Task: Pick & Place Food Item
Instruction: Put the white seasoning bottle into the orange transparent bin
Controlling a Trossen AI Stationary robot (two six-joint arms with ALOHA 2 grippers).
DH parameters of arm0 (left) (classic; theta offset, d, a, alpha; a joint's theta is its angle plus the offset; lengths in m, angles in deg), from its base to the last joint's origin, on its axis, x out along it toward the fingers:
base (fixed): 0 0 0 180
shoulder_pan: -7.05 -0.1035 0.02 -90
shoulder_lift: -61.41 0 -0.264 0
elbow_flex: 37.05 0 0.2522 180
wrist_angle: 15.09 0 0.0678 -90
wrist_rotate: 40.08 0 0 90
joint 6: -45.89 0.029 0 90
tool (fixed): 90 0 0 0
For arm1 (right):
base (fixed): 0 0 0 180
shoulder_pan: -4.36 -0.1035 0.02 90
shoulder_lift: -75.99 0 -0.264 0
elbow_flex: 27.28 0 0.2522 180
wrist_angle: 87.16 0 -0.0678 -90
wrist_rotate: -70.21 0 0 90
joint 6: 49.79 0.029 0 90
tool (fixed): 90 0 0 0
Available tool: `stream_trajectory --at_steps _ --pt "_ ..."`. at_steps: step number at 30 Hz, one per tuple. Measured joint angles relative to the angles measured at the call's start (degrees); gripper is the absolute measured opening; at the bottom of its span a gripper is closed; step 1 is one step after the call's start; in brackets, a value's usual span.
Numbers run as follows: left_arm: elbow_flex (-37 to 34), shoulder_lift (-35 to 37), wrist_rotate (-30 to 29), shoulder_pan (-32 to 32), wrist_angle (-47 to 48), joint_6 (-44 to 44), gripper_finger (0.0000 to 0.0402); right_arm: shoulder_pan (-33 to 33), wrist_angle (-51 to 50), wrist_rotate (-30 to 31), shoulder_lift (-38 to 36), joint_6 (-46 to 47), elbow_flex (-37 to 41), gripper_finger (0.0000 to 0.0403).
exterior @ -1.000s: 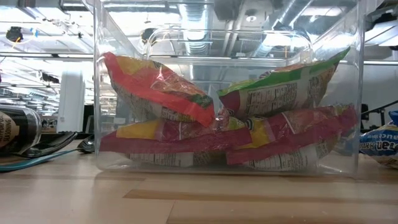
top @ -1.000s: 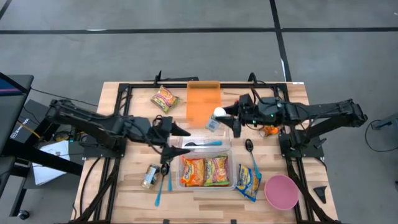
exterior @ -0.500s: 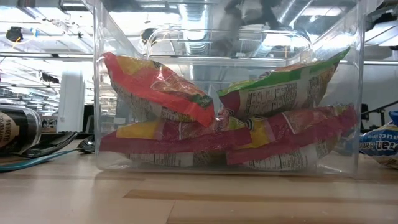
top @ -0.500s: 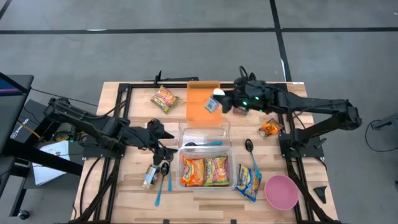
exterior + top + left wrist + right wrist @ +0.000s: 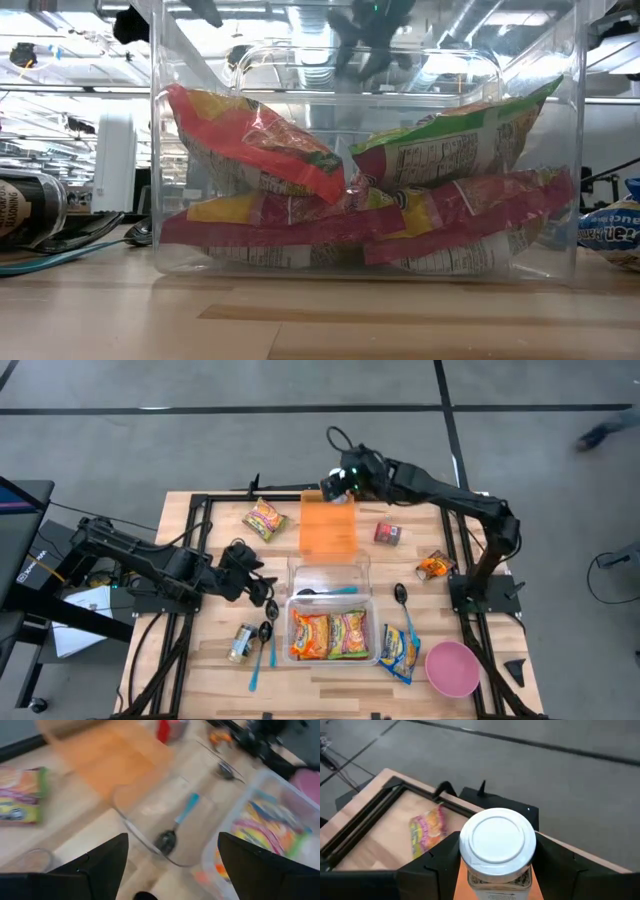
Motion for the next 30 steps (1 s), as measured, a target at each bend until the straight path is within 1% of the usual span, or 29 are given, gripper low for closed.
stream_trajectory --at_steps 3,7,11,16,18,21,23,28,30 --pt "0.0 0.0 -3.68 0.0 1.57 -3.2 0.0298 2.89 3.44 -2.48 0.24 -0.44 2.38 0.02" --pt "0.01 0.0 -8.38 -0.11 1.8 -4.76 0.0298 4.22 9.4 -2.09 0.14 -0.86 7.08 0.02" --pt "0.0 0.0 -10.63 -0.22 1.81 -4.87 0.0298 3.91 16.68 -1.36 0.19 1.85 13.35 0.02" --pt "0.0 0.0 -11.03 -0.22 1.81 -5.91 0.0298 2.42 22.97 6.8 0.19 5.47 20.63 0.02" --pt "0.0 0.0 -11.21 -0.22 1.81 -7.34 0.0298 2.18 24.89 8.84 0.23 6.5 22.18 0.02" --pt "0.0 0.0 -11.21 -0.22 1.83 -8.25 0.0298 2.66 28.49 9.13 0.11 8.39 24.29 0.02" --pt "0.0 0.0 -11.3 -0.22 1.81 -9.18 0.0298 3.25 28.63 9.35 0.34 10.08 25.62 0.02" --pt "0.0 0.0 -11.41 -0.22 1.81 -12.02 0.0298 4.29 30.37 10.4 2.71 11.05 28.06 0.02" --pt "0.0 0.0 -11.41 -0.22 1.81 -12.46 0.0298 3.74 32.77 10.4 4.0 11.09 28.22 0.02"
